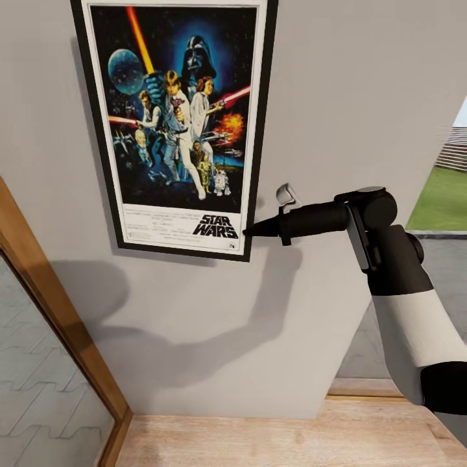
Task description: Pick up the poster from the kitchen countertop and hang it on one of the wall nails in the kitchen.
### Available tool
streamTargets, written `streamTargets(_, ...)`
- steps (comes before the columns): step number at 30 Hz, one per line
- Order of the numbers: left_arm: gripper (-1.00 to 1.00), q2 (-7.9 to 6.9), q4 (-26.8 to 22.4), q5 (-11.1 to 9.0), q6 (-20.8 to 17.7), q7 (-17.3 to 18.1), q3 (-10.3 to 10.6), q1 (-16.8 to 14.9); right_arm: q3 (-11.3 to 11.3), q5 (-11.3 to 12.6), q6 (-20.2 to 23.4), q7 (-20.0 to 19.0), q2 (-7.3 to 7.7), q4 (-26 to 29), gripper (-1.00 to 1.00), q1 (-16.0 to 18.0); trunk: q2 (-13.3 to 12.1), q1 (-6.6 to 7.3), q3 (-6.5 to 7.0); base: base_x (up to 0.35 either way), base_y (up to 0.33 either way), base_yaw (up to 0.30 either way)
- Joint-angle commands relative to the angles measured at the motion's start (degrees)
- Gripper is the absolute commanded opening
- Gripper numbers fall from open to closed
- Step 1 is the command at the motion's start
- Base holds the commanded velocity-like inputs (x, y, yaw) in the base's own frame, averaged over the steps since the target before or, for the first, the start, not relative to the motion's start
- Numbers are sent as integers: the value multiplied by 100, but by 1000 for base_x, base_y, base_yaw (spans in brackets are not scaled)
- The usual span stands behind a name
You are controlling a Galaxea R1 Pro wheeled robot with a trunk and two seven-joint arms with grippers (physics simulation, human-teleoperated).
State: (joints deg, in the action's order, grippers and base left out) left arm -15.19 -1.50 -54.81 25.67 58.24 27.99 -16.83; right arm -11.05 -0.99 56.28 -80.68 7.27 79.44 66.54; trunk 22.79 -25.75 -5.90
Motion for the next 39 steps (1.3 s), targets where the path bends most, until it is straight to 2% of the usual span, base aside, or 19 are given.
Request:
streamTargets(1, 100, -1, 1, -45, 26, 12, 48, -5, -4, -7, 68, -27, 3, 1, -100, 8, 13, -4, -13, 0, 0, 0)
streamTargets(39, 100, -1, 1, -47, 26, 12, 48, -5, 6, -6, 68, -27, 3, 1, -100, 8, 13, -4, -13, 0, 0, 0)
